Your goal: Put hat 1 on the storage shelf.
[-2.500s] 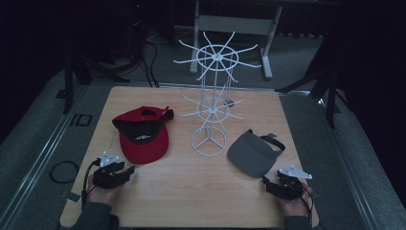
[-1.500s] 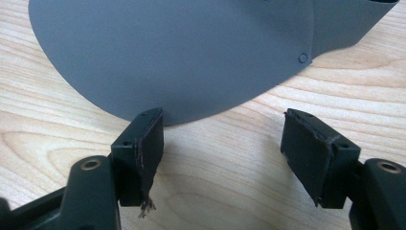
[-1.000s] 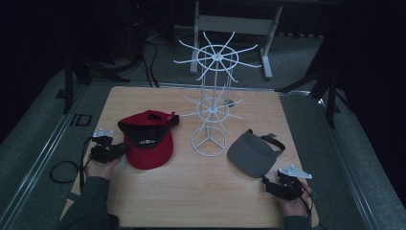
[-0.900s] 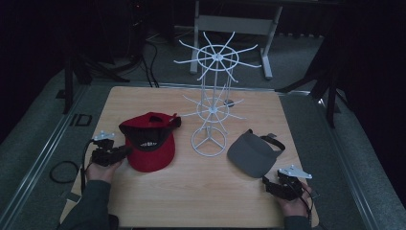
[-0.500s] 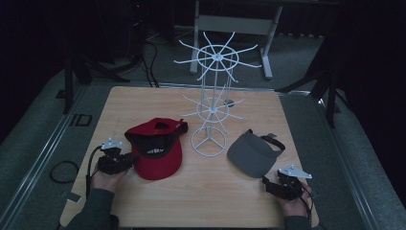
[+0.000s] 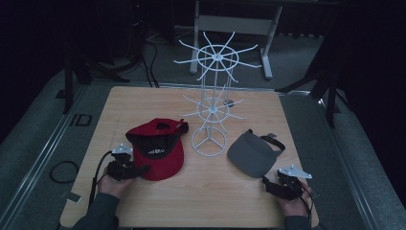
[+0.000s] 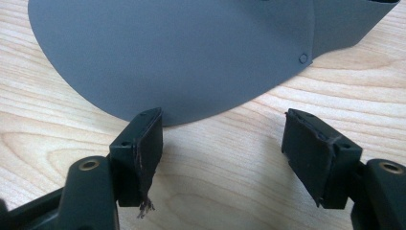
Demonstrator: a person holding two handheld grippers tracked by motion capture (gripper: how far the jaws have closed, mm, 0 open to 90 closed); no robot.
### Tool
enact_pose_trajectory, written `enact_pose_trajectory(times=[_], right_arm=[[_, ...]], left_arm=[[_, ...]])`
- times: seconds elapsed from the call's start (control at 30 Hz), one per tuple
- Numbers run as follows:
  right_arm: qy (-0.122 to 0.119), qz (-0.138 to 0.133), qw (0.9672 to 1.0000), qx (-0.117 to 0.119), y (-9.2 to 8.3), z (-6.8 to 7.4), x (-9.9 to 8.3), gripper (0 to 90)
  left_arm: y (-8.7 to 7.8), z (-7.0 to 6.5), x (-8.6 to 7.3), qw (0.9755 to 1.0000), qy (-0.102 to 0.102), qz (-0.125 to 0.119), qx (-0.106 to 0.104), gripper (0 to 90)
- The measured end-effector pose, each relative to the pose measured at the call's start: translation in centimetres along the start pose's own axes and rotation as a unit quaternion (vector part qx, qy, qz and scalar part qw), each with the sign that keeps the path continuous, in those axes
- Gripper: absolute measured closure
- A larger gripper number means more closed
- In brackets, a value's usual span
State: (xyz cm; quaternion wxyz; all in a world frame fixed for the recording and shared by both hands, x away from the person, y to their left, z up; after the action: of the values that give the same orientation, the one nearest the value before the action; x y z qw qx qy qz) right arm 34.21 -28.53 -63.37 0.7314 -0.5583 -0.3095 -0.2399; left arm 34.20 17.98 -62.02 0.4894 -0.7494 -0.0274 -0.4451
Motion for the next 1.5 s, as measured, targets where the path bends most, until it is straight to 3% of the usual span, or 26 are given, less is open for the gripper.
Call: enact_pose_trajectory(times=[0.27,0.53,0.73,0.8,0.9,0.97,1.1,1.13,1.2,1.5], right_arm=[[0.000,0.000,1.0000,0.000,0.0,0.0,0.0,30.3],[-0.001,0.000,1.0000,0.001,0.0,0.0,0.0,30.3],[-0.001,0.000,1.0000,0.001,0.0,0.0,0.0,30.2],[-0.001,0.000,1.0000,0.001,0.0,0.0,0.0,30.2],[-0.001,0.000,1.0000,0.001,0.0,0.0,0.0,30.2],[-0.001,0.000,1.0000,0.001,0.0,0.0,0.0,30.2],[-0.002,0.000,1.0000,0.001,0.0,0.0,0.0,30.2],[-0.002,0.000,1.0000,0.001,0.0,0.0,0.0,30.2],[-0.002,0.001,1.0000,0.002,0.0,0.0,0.0,30.2],[-0.002,0.001,1.0000,0.002,0.0,0.0,0.0,30.2]], left_arm=[[0.7,-1.2,-0.4,0.9993,0.003,0.013,-0.033,53.5],[0.2,-1.5,0.1,0.9982,-0.013,-0.008,-0.057,69.7],[-0.1,-1.4,0.6,0.9979,-0.017,-0.027,-0.056,77.6],[-0.3,-1.4,0.8,0.9977,-0.020,-0.034,-0.054,81.5],[-1.2,-0.9,1.5,0.9983,-0.001,-0.054,-0.022,85.5],[-1.3,-0.9,1.7,0.9983,0.012,-0.057,-0.008,85.7],[-1.4,-0.7,1.9,0.9980,0.014,-0.062,0.001,85.9],[-1.6,-0.5,2.1,0.9973,0.019,-0.069,0.016,85.9],[-1.7,-0.3,2.2,0.9967,0.026,-0.073,0.027,86.0],[-1.8,0.5,2.7,0.9957,0.020,-0.083,0.035,86.1]])
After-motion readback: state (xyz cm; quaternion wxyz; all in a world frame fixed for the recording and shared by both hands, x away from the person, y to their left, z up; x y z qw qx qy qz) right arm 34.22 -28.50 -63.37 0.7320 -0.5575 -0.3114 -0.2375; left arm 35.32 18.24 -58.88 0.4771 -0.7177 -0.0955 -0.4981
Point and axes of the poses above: each handheld gripper's, and its own axes: y roughly forward along the jaws, x roughly out of its top, z roughly to its left, the point moved 10 cm from there along y, roughly forward along the jaws, and after that the axes turned 15 degrees about y, right-handed, at the moved point
